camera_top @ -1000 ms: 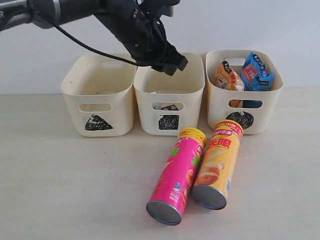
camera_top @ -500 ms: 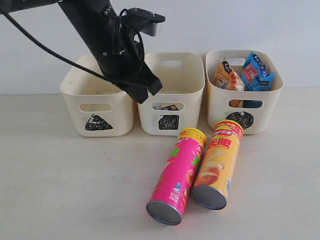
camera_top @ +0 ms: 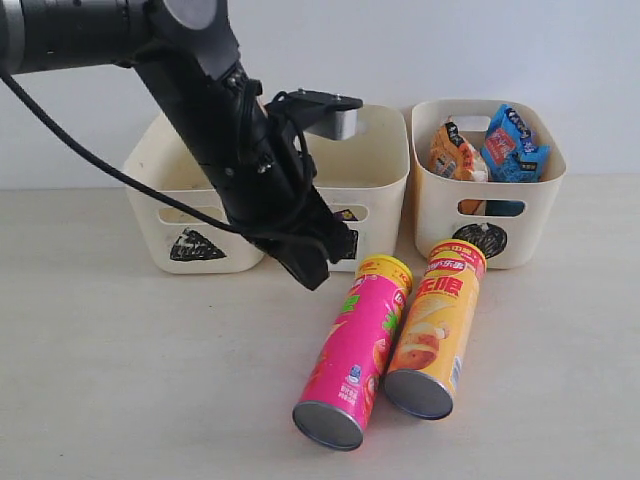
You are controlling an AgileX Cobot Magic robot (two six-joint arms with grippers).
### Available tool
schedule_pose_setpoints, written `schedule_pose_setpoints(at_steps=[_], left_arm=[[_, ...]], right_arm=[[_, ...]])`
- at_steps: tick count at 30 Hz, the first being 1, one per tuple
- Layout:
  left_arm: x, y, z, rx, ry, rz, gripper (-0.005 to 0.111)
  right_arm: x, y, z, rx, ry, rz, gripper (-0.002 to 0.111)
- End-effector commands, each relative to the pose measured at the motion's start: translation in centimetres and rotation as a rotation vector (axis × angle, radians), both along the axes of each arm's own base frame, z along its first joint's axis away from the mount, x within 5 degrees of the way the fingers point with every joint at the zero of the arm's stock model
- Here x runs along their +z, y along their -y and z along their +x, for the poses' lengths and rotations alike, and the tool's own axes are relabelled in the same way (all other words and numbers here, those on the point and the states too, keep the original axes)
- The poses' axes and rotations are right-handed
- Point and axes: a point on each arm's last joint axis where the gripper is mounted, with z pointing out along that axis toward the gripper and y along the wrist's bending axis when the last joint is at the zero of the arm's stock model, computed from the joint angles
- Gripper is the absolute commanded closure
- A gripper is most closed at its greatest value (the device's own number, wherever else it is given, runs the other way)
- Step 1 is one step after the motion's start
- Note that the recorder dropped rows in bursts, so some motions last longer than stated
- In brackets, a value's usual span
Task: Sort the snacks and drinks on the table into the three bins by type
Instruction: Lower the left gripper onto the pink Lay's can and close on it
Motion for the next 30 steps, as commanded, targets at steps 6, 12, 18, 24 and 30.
schedule_pose_setpoints(at_steps=[6, 12, 18, 24, 30], left_arm=[[0.0, 1.4, -0.6, 0.005, 0.057, -0.009, 0.103], [-1.3, 1.9, -0.3, 0.036, 0.023, -0.006, 0.096], [-2.6, 2.4, 0.0, 0.046, -0.018, -0.013, 0.050], [-4.1, 2.8, 1.1, 0.164, 0.001, -0.018, 0.025], [-6.3, 2.8, 2.6, 0.247, 0.063, 0.037, 0.025]], right_arm=[[0.0, 0.0, 0.0, 0.000, 0.014, -0.001, 0.108], [0.0, 0.0, 0.0, 0.000, 0.014, -0.001, 0.108], [0.0, 0.0, 0.0, 0.000, 0.014, -0.001, 0.108], [0.0, 0.0, 0.0, 0.000, 0.014, -0.001, 0.108], [0.0, 0.0, 0.0, 0.000, 0.014, -0.001, 0.108]])
